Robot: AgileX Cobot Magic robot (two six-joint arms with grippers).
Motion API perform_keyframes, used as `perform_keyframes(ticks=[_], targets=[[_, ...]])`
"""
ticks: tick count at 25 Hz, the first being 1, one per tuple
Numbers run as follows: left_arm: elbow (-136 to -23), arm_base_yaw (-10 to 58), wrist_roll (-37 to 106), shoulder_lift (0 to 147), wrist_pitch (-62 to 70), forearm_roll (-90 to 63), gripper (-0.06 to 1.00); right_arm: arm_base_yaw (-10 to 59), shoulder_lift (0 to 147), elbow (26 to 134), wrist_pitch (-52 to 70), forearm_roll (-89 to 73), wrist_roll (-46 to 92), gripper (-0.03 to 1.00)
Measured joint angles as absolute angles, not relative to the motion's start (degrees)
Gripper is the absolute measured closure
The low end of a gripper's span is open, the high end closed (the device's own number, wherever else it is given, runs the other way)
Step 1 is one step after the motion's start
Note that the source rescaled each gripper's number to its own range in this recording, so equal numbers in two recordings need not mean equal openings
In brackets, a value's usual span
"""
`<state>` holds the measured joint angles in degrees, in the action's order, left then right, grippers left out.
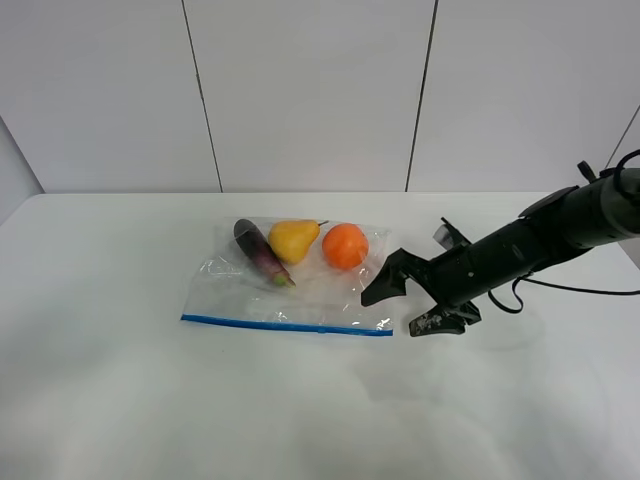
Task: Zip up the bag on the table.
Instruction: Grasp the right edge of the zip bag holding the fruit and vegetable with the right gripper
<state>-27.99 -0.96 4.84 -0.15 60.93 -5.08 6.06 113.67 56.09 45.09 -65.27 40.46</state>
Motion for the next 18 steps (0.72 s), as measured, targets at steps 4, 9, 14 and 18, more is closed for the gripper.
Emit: perform_keyframes(ticks=[4,9,14,18], targets=[[-28.0,-1.0,4.8,-0.1,60.9,-5.1,-0.06,6.1,115.2,56.1,45.2,-69.0,43.5,-0.03],[-28.0,-1.0,4.8,-0.1,60.9,-5.1,-0.06,6.1,115.8,56.1,45.0,-71.9,45.8,-0.03],[-28.0,-1.0,4.8,-0.1,60.9,-5.1,-0.06,6.1,116.8,56.1,45.2,-72.7,46.4,-0.03],[-28.0,-1.0,4.8,-0.1,60.9,-5.1,-0.06,6.1,117.7,56.1,45.5,-72.7,46.7,-0.03]])
